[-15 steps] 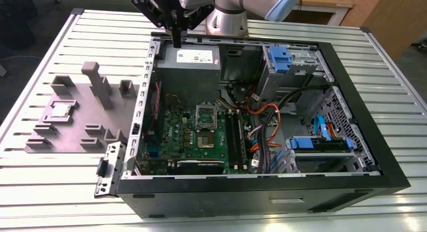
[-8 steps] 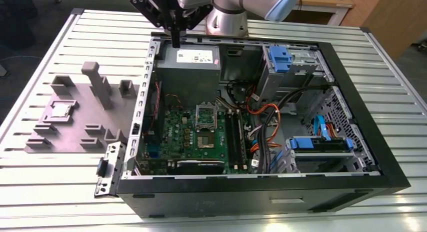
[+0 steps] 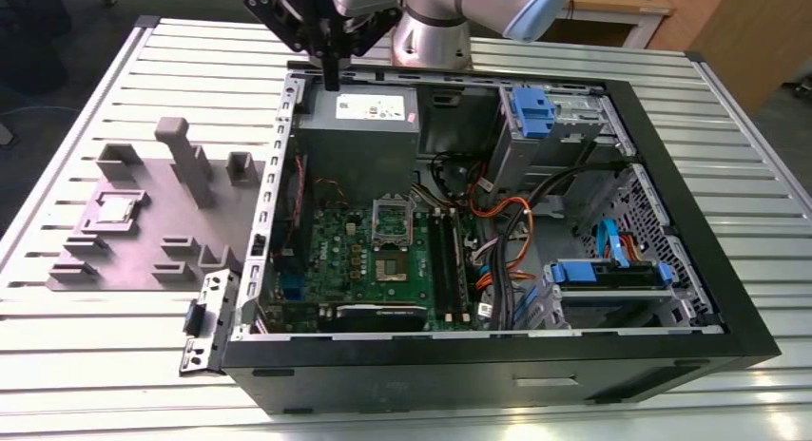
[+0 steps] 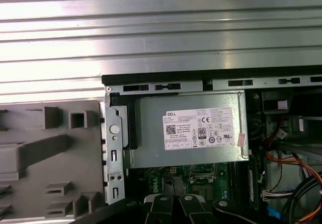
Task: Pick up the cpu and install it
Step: 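Reach for the cpu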
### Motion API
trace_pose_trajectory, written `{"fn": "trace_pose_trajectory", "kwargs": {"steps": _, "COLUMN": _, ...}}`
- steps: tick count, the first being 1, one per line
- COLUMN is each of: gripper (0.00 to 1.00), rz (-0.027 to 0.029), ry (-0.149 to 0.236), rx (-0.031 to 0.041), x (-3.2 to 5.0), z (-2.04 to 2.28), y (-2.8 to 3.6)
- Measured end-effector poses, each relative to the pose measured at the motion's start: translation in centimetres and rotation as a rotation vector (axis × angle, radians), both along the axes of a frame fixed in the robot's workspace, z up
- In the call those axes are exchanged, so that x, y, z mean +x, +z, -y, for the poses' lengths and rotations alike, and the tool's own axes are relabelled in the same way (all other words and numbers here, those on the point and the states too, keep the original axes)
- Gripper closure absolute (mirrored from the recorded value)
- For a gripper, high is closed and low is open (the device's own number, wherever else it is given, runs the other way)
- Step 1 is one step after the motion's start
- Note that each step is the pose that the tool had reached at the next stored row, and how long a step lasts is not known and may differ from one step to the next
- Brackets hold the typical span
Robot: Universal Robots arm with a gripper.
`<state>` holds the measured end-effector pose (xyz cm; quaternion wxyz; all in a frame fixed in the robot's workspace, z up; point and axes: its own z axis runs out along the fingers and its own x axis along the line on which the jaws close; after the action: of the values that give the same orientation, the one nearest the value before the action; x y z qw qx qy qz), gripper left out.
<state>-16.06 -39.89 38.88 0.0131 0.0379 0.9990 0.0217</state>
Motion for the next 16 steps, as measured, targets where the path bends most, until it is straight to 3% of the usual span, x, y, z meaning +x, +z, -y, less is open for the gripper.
{"fn": "trace_pose_trajectory", "kwargs": {"steps": 16, "gripper": 0.89, "rz": 0.0000, "ry": 0.000, "rx": 0.0000, "x": -0.52, "z": 0.00, "y": 0.00}}
